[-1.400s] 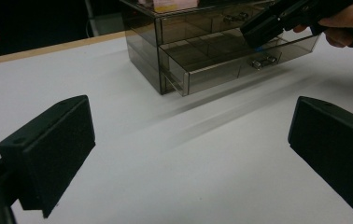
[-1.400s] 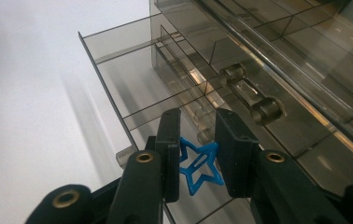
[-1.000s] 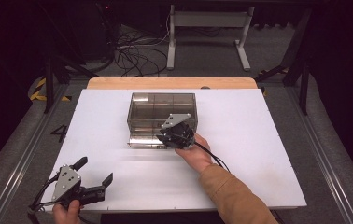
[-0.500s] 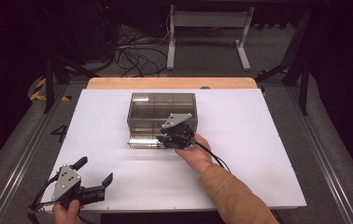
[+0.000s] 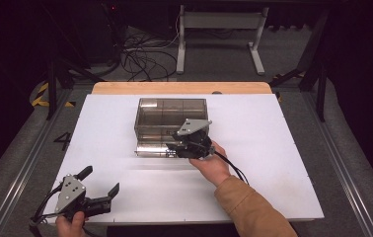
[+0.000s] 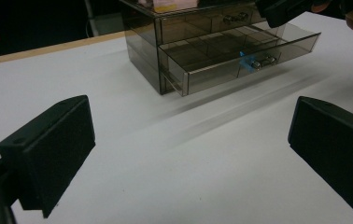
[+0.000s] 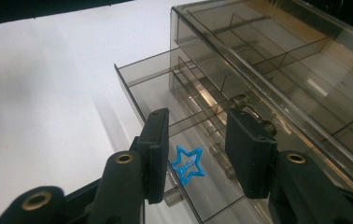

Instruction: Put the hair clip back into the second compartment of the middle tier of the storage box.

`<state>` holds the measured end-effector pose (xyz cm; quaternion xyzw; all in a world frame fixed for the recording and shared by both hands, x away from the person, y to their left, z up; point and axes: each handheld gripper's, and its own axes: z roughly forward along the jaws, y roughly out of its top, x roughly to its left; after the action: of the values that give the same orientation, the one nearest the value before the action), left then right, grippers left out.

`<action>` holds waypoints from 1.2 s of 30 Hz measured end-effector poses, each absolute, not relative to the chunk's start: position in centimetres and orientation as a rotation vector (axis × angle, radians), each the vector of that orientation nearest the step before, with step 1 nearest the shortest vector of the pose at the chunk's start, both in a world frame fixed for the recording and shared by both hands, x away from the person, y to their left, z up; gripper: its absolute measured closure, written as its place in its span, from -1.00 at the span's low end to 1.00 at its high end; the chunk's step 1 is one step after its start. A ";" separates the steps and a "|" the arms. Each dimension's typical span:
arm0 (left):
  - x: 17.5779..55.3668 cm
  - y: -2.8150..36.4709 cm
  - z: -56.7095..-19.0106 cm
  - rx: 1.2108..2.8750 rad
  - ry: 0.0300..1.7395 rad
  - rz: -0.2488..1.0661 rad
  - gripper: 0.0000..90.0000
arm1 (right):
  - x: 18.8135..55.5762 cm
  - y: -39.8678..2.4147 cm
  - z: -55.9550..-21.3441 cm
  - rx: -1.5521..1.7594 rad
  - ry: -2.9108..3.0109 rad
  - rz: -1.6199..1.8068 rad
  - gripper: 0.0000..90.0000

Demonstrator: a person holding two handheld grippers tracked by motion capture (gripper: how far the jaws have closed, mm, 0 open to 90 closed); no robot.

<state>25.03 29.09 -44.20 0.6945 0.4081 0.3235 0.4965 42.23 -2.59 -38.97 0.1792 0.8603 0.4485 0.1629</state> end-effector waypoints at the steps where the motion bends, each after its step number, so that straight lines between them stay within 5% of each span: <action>1: 25.0 29.1 -44.2 1.680 0.989 0.782 -0.97 | 42.2 -2.6 -38.9 0.515 2.452 1.280 0.35; 16: 24.9 29.2 -44.2 1.678 0.989 0.787 -0.97 | 41.6 -3.7 -38.0 0.520 2.446 1.292 0.30; 36: 25.5 28.9 -44.2 1.683 0.983 0.774 -0.97 | 39.7 -9.6 -36.4 0.573 2.347 1.400 -0.38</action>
<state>25.46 28.90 -44.18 0.6956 0.4061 0.3198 0.4990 39.71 -9.60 -36.37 0.2020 0.8278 0.4936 0.1739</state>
